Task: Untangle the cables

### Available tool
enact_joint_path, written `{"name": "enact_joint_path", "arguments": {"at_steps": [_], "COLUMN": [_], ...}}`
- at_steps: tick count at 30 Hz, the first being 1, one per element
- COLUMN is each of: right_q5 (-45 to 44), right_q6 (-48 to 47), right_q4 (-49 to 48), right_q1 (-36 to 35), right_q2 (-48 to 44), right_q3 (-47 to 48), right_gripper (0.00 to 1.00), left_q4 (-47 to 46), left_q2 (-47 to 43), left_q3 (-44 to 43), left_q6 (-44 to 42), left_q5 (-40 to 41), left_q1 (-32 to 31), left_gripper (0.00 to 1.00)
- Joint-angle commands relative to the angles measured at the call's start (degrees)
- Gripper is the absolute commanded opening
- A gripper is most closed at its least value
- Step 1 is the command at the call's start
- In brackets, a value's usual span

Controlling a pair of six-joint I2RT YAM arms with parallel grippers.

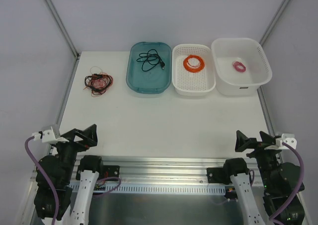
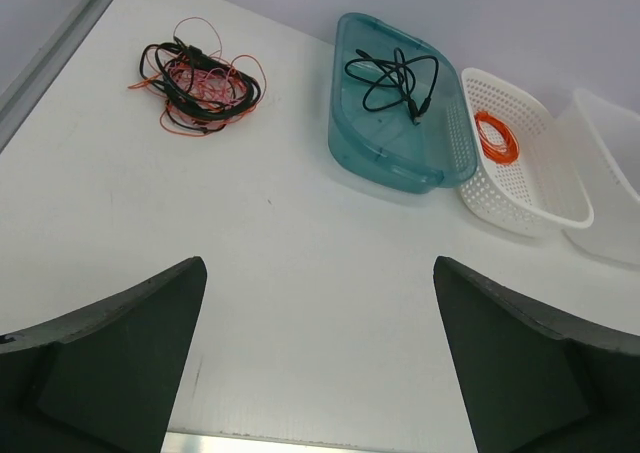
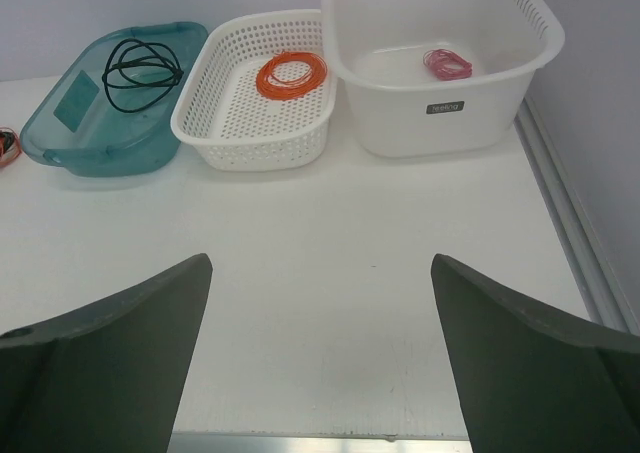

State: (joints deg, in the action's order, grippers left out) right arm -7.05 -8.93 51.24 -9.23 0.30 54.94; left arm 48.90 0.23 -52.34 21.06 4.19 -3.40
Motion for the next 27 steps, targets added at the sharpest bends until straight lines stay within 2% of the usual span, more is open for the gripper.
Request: {"name": "enact_joint_path", "arguments": {"at_steps": [1,6,9,12,15,19,27], "right_q5": [0.6,2.6,4.8,4.6,6.5,14.0,14.0], "right_q6": [1.1,6.2,8.7,16.1,17.5,17.2,12.6], "right_q4": [-2.2,-3.0,-2.1,-0.8,-0.3,-0.3,2.9], "right_q1": [0.2,0.2,0.2,0.2,0.2,0.4,0.2], "right_q2": [-6.9,-4.7,-1.5,2.0,5.4,10.3,16.7], "right_q3": [0.3,0.1,-0.1,-1.8,-4.3,-6.9,-6.5], "right_gripper": [0.97,0.97,0.97,0.97,0.97,0.97,0.97], "left_q4": [-1.0,-0.9,-0.8,-1.0,-1.8,-7.2,-24.2], "left_q2": [-7.7,-3.0,3.3,10.4,21.3,31.0,50.2], "left_q3": [0.4,1.4,2.8,4.4,5.1,6.1,3.6], "left_q6": [2.4,6.5,11.4,18.0,22.6,25.3,31.0], "left_q5": [0.7,-0.2,-1.2,-2.7,-3.7,-4.1,3.4], "left_q1": [-0.1,-0.1,-0.1,-0.1,-0.1,-0.1,1.4], "left_gripper": [0.99,0.99,0.99,0.99,0.99,0.99,0.99]}}
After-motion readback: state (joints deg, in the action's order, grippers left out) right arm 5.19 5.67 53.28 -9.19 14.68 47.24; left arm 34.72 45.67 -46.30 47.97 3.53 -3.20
